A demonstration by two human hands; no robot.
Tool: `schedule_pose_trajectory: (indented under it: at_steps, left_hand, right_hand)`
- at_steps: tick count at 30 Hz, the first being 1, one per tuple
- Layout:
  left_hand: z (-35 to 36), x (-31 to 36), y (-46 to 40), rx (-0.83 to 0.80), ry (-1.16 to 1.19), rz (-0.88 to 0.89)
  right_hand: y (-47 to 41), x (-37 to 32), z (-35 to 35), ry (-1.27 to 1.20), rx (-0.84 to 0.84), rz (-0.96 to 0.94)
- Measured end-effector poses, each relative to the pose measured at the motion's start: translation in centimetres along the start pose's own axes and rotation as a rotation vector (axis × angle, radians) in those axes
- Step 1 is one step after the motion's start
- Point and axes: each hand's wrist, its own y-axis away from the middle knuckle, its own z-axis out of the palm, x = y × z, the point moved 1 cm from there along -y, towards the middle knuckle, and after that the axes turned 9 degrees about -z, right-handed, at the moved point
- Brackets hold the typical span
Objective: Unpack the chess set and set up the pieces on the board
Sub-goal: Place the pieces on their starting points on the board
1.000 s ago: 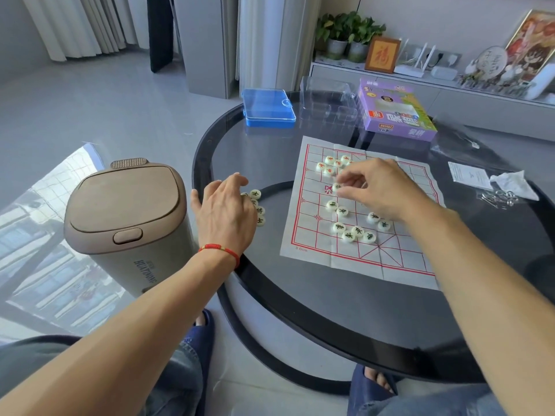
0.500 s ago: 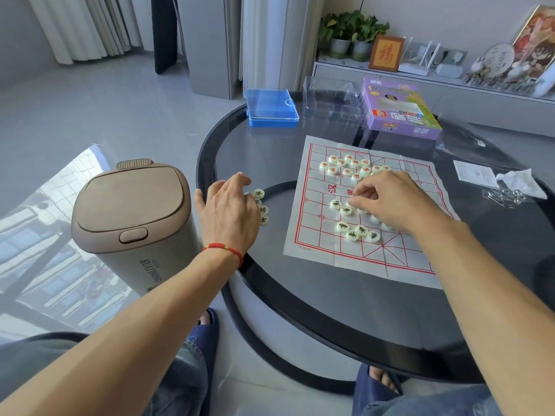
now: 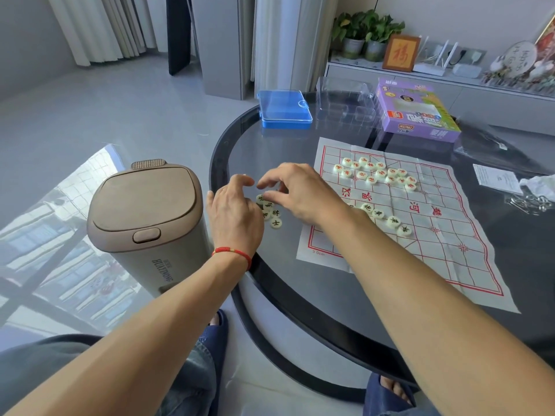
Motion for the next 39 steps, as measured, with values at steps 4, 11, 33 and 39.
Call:
schedule_pose_trajectory:
  at_steps: [4, 11, 33, 39]
  left_hand:
    - [0.1, 0.0, 0.0, -0.008, 0.002, -0.009]
    - [0.1, 0.1, 0.0, -0.029, 0.023, -0.026]
    - [0.4, 0.2, 0.4, -0.047, -0.110, 0.039]
    - [-0.4, 0.4, 0.4, -0.040, 0.052, -0.033]
  right_hand:
    - [-1.3, 0.2, 0.3, -0.027, -0.062, 0.060]
    - [-2.0, 1.8, -0.5, -0.157, -0.062, 0.244]
    - [13.9, 7.3, -8.9, 0.122, 0.229, 0.450]
    - [18.4, 8.8, -10.2, 0.129, 0.172, 0.626]
